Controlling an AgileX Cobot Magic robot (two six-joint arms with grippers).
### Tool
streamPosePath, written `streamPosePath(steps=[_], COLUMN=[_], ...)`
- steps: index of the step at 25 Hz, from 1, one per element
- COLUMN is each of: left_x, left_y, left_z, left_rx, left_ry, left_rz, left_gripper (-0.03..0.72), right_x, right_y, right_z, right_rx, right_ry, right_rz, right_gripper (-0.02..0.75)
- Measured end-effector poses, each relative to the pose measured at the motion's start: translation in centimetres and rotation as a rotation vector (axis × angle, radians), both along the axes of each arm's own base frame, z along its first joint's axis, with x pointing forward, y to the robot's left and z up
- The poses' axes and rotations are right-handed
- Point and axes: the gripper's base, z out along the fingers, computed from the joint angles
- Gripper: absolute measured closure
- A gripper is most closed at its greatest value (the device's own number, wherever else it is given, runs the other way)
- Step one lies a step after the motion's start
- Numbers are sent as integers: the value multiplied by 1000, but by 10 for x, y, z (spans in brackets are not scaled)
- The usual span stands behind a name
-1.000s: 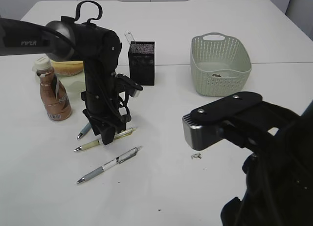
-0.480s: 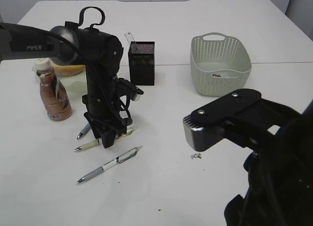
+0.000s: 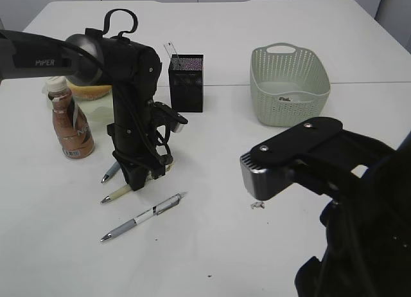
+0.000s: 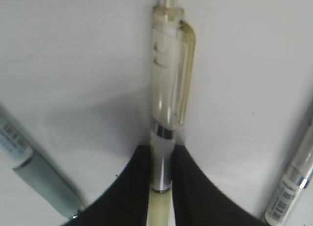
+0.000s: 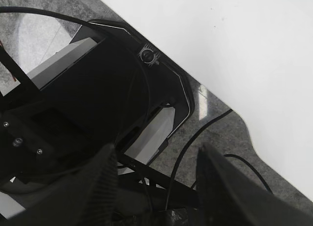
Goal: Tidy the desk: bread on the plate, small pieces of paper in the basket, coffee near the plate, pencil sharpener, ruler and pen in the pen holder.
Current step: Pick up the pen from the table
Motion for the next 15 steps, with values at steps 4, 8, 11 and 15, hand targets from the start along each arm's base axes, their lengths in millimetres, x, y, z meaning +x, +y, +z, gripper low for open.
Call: streamPosePath(steps=[4,8,11,15], left_x=[0,0,0,-1], left_y=[0,0,0,-1], left_z=[0,0,0,0], left_rx=[1,3,2,-7], left_ry=[-1,-3,-3,2], left_rz=[17,35,42,51], left_gripper=[622,623,623,623], right_x=[0,3,5,9], right_y=[0,-2,-5,-8], right_z=[0,0,-1,-1], right_rx=[0,-27,-55,-89], right_ry=[0,-30,-64,-106], right_rz=[0,10,19,30], right_gripper=[354,354,354,354])
